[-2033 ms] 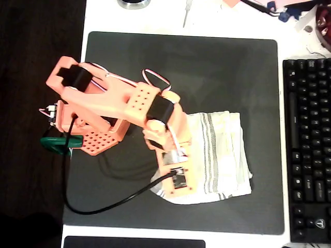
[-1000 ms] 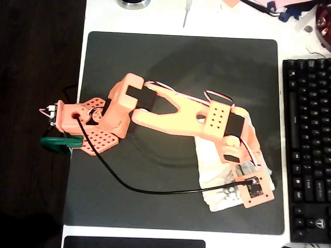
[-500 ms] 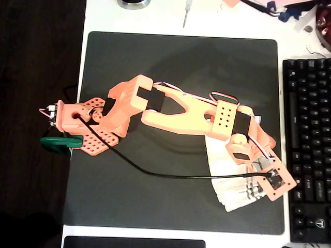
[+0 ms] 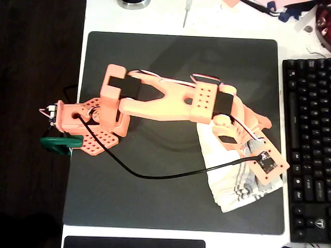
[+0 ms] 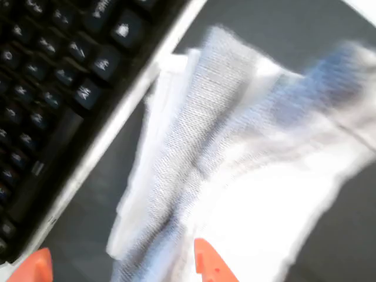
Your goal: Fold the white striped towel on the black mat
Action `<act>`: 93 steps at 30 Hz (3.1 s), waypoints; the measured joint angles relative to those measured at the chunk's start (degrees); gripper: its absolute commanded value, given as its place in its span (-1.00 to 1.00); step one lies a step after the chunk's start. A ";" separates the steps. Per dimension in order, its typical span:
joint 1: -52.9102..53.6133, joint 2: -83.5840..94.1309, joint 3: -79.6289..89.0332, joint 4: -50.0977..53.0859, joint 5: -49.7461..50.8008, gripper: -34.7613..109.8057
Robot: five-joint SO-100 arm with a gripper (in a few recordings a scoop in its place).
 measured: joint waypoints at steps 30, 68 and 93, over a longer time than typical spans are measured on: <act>-12.74 -14.15 2.90 -11.07 1.85 -0.48; 6.15 7.29 21.09 -15.91 2.46 -0.12; 7.12 9.58 51.77 -45.26 0.79 -0.07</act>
